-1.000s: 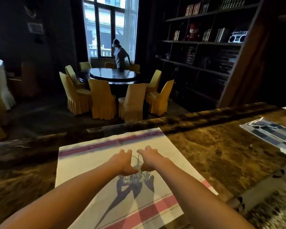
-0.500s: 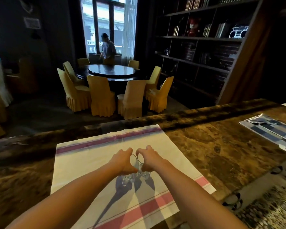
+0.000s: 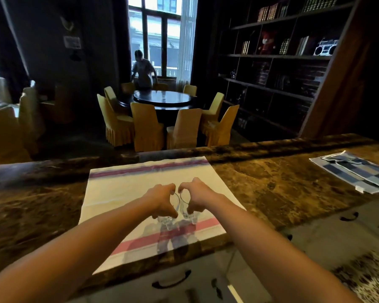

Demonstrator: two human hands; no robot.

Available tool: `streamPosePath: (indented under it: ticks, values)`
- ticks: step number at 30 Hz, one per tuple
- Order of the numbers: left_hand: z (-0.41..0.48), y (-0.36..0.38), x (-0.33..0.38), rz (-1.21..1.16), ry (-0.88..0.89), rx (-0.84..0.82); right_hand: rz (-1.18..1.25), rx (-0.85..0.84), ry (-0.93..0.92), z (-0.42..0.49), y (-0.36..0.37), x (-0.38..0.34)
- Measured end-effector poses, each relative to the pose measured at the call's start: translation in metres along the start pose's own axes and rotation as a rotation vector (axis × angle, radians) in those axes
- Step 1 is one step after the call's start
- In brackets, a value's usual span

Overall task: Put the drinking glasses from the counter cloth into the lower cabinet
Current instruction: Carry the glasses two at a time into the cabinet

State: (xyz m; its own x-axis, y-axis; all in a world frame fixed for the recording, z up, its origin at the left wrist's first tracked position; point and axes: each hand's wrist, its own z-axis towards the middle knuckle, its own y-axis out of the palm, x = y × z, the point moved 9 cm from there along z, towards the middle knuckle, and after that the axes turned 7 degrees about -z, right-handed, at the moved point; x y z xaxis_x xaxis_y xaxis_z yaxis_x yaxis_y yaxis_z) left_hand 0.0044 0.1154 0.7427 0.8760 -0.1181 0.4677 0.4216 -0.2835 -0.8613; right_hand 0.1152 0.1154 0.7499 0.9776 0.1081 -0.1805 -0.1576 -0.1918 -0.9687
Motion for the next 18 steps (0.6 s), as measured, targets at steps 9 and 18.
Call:
streamPosePath:
  ticks: [9,18]
  values:
    - [-0.073,0.059,0.035,0.007,0.019,-0.028,0.030,-0.091,-0.056,-0.089,0.028,0.029]
    - [-0.108,0.117,0.051,0.018,0.129,-0.088,0.078,-0.154,-0.115,-0.136,0.065,0.049]
